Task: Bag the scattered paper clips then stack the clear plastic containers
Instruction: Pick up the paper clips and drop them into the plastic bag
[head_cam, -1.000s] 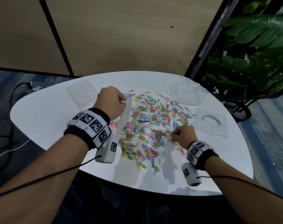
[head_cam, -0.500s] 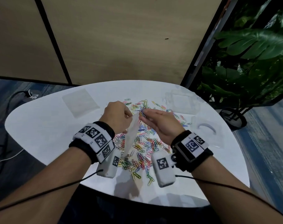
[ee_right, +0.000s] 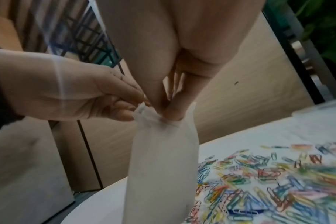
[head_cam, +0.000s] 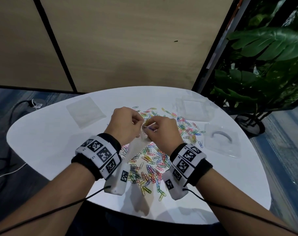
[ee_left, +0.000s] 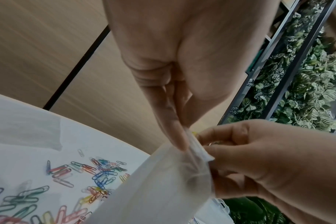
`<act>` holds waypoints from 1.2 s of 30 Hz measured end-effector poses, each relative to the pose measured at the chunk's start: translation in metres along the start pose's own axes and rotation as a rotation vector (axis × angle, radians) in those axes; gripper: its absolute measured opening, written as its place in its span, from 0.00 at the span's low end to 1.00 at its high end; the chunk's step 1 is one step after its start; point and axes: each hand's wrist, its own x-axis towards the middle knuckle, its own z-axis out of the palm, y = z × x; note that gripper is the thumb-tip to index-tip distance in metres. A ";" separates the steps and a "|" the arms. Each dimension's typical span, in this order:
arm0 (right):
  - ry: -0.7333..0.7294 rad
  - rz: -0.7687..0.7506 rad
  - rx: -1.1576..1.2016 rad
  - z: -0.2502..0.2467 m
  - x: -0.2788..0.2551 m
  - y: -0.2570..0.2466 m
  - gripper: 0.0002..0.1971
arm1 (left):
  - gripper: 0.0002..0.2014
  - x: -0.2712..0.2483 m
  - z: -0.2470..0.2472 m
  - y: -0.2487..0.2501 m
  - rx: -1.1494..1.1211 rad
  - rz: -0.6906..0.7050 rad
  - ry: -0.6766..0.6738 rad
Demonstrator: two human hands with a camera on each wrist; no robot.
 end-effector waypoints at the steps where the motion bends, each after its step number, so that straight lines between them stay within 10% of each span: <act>1: 0.000 -0.049 -0.067 -0.001 0.001 -0.001 0.07 | 0.05 0.000 0.000 0.000 -0.016 -0.001 0.008; 11: -0.191 -0.159 -0.308 -0.011 0.008 -0.003 0.24 | 0.05 0.002 0.001 -0.004 -0.021 0.059 0.073; 20: -0.144 0.045 0.227 -0.038 -0.014 0.034 0.11 | 0.06 0.004 -0.019 -0.012 0.075 0.069 0.127; 26: -0.647 0.345 -0.350 0.005 -0.076 0.099 0.50 | 0.05 -0.003 -0.039 -0.026 0.127 0.103 0.113; 36: -0.514 -0.010 -0.475 0.066 -0.081 0.098 0.29 | 0.04 -0.023 -0.084 -0.068 0.260 0.030 0.100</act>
